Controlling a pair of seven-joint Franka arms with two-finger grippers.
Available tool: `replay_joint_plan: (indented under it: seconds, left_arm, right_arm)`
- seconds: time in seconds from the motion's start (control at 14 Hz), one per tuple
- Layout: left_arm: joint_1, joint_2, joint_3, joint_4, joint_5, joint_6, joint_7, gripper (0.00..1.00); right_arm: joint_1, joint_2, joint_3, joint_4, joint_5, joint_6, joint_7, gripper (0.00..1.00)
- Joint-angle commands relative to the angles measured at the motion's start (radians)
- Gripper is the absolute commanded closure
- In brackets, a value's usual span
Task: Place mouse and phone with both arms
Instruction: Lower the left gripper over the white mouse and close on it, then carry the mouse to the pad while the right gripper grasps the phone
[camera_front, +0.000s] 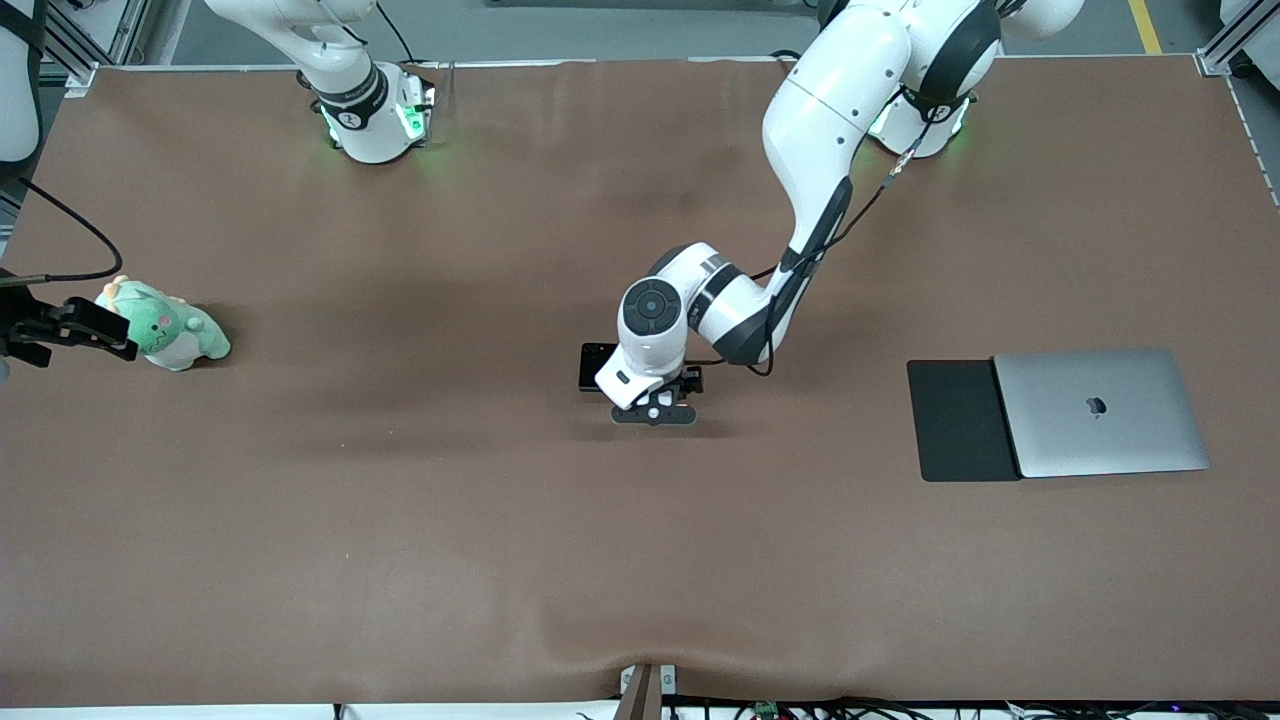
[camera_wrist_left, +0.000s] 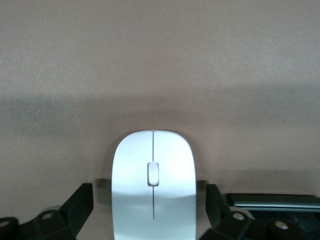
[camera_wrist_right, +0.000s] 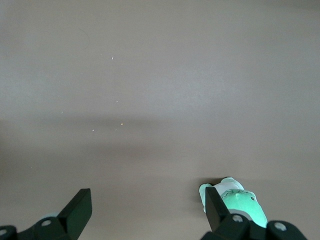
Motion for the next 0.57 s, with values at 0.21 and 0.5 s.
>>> replay_joint_plan:
  seconds: [0.21, 0.5]
  left_arm:
    - [-0.004, -0.05, 0.008, -0.058, 0.022, -0.005, -0.071, 0.49]
    - [0.007, -0.139, 0.008, -0.151, 0.022, -0.005, -0.071, 0.61]
  right_arm:
    - [-0.021, -0.002, 0.016, -0.005, 0.002, 0.006, -0.007, 0.0]
    - [-0.008, -0.002, 0.016, -0.005, 0.002, 0.0, -0.005, 0.0]
